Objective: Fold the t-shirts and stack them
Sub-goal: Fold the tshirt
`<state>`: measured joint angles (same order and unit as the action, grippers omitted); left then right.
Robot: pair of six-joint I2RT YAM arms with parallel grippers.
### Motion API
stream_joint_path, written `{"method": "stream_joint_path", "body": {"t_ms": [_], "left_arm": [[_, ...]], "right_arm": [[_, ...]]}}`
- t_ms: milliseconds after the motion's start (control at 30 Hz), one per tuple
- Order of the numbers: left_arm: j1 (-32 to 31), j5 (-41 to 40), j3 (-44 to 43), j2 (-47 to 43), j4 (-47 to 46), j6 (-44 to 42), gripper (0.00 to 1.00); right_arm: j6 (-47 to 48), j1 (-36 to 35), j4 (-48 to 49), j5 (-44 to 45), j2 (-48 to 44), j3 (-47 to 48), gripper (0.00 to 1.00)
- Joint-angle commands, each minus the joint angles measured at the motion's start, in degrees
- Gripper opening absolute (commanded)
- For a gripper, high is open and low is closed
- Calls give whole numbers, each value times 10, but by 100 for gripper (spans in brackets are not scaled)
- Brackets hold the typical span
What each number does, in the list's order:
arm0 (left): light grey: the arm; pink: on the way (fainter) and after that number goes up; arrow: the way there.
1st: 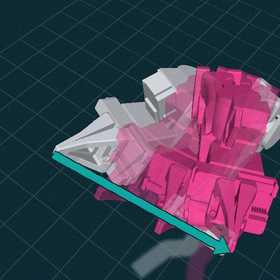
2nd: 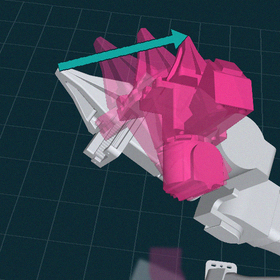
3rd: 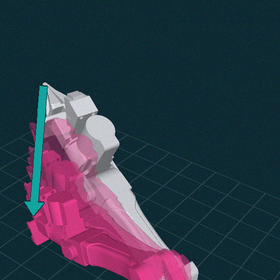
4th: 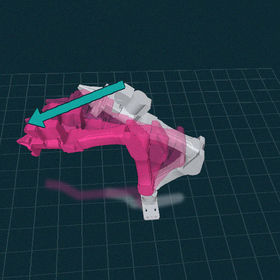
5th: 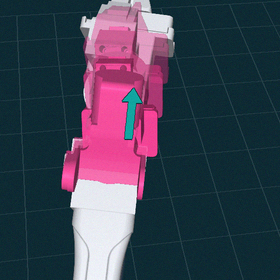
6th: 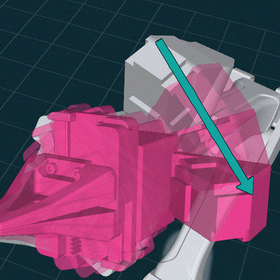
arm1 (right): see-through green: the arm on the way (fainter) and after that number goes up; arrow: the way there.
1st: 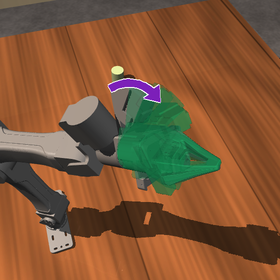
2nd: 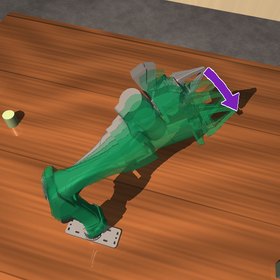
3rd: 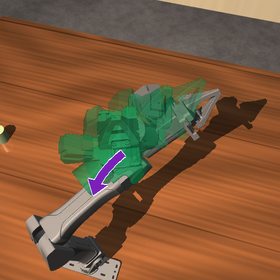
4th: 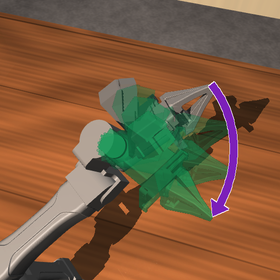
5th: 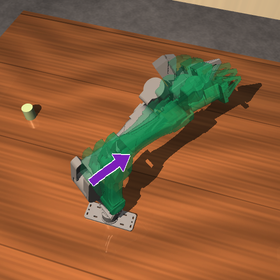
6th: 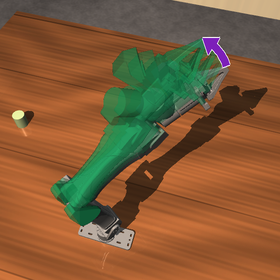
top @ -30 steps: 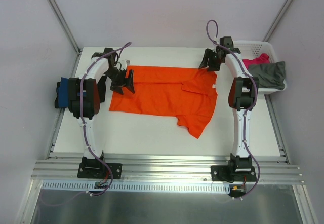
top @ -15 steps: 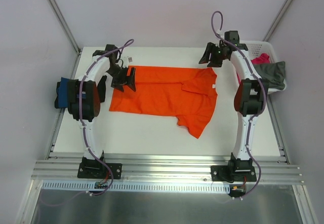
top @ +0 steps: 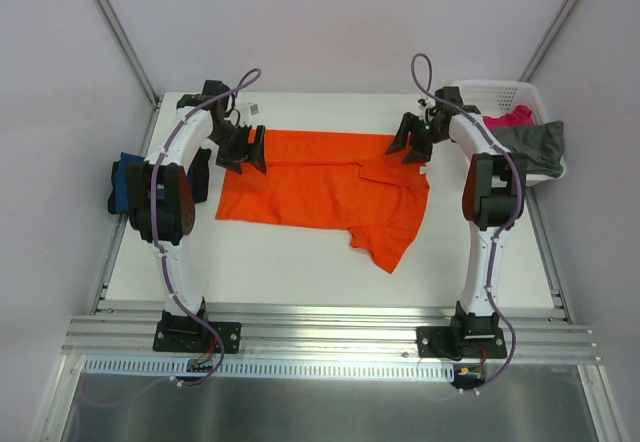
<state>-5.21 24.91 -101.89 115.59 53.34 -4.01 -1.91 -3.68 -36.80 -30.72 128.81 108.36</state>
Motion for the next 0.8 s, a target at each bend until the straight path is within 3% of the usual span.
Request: {"method": "stream_joint_path", "body": {"t_ms": [0,267,467,767], "left_arm": [[0,4,11,-31,16,-3,77],[0,8,5,-27,17,1,77],[0,0,19,-35,18,1,77],[-1,-20,42,-56,18,-4,78]], "right_arm": [[5,-6,-13,4,23,30,65],[13,0,-16,52,66,64,67],[21,10,-20,80,131,158,70],[-1,10,2,72,156,200,72]]}}
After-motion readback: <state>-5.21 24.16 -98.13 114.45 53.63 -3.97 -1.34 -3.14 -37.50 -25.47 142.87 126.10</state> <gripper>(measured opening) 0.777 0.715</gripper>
